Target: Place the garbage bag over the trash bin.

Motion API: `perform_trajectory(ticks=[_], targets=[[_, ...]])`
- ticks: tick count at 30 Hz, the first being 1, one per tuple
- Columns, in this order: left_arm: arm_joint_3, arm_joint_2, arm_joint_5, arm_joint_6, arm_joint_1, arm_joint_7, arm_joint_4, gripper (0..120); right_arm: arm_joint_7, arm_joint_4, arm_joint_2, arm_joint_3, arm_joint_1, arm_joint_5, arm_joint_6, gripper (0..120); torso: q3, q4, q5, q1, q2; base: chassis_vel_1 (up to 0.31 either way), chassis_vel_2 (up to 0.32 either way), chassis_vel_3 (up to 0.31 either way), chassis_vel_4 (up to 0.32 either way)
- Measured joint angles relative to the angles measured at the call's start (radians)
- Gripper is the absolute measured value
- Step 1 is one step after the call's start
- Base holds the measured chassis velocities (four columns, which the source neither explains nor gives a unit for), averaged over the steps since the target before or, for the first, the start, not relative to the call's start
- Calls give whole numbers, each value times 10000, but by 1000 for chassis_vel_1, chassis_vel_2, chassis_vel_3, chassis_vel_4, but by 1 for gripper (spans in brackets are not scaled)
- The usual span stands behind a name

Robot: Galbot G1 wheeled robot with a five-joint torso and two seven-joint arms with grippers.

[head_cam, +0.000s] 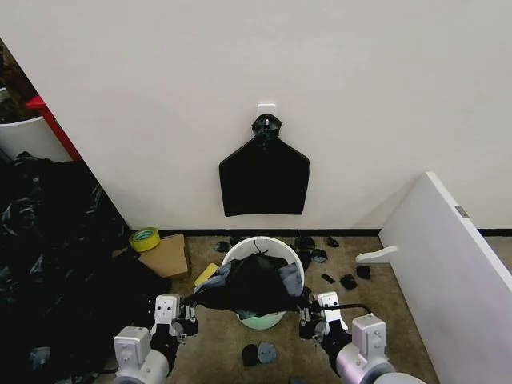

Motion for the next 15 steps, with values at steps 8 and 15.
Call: perform_trajectory(ticks=[8, 15], targets=[[552, 13, -232, 435, -553, -277, 393, 0, -67, -325, -3, -92, 279, -39, -623, 0, 1, 1, 0, 0, 0, 0, 0, 0, 0], [758, -128, -267, -18, -1641, -210, 730, 0, -723, -629, 77, 181, 523, -980, -339, 0, 1, 0, 0, 1, 0, 0, 0, 0, 0]])
